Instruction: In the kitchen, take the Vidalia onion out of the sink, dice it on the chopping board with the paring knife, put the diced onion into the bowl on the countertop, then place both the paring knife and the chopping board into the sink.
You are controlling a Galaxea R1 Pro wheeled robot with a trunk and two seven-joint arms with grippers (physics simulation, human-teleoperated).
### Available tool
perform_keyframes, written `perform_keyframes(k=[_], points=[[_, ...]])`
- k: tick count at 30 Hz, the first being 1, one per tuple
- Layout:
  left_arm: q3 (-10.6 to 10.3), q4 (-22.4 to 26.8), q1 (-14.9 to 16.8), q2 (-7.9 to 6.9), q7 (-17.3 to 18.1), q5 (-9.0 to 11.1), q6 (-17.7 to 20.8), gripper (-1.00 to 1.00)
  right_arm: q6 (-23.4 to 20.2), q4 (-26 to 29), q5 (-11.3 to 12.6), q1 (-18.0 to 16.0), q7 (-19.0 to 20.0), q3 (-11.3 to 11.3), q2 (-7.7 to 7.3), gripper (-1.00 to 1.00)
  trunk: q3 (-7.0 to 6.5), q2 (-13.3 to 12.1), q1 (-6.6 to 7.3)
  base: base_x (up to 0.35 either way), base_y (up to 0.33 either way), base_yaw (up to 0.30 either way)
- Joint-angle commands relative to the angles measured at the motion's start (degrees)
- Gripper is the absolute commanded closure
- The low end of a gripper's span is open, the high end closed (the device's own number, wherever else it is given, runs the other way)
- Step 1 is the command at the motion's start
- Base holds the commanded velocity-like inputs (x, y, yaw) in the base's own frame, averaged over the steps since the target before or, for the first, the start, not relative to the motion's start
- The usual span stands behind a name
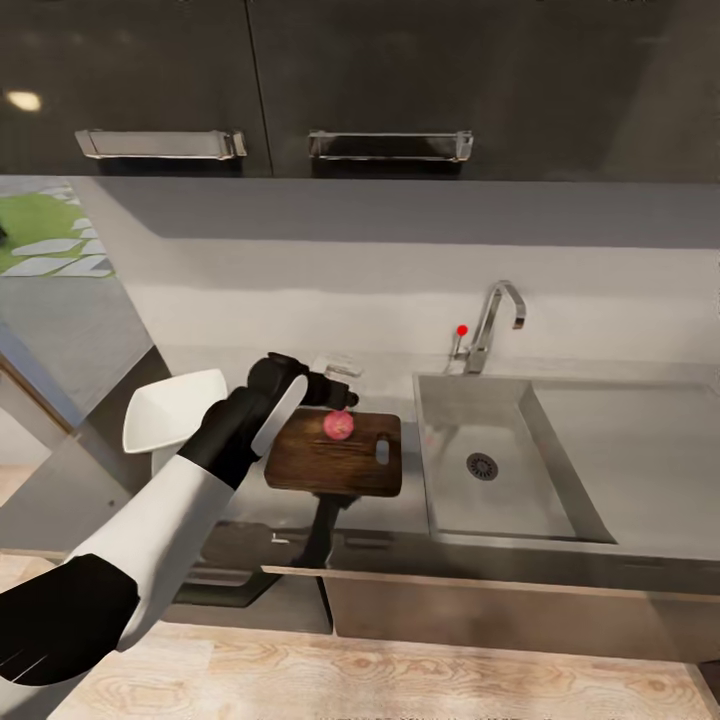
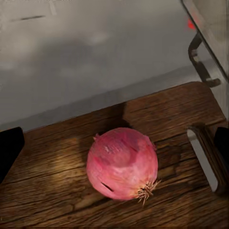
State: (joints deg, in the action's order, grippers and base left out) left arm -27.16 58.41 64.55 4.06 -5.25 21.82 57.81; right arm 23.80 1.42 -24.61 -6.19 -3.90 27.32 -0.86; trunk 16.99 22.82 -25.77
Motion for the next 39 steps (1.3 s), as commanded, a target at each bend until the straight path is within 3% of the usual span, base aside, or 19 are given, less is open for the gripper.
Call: perform_keyframes(k=[1,18,39], points=[[-0.10,0.29,0.05,-0.12,-0.55,0.57,0.19,-1.00,0.22,-0.10,-0.62,-0.05,-0.32,0.28,-0.02,-1.00,0.10,0.10,-0.02,-0.121,0.000,0.000],[-0.27,-0.51,0.05,-0.36,-0.55,0.56,0.20,-1.00,0.20,-0.10,-0.62,-0.05,-0.32,0.28,-0.11,-1.00,0.10,0.10,-0.02,-0.301,0.000,0.000],[-0.44,-11.30,0.05,-0.04,-0.32,0.52,-0.19,-1.00,0.19,-0.06,-0.62,-0.05,-0.32,0.44,-0.11,-1.00,0.10,0.10,-0.02,-0.334,0.000,0.000]])
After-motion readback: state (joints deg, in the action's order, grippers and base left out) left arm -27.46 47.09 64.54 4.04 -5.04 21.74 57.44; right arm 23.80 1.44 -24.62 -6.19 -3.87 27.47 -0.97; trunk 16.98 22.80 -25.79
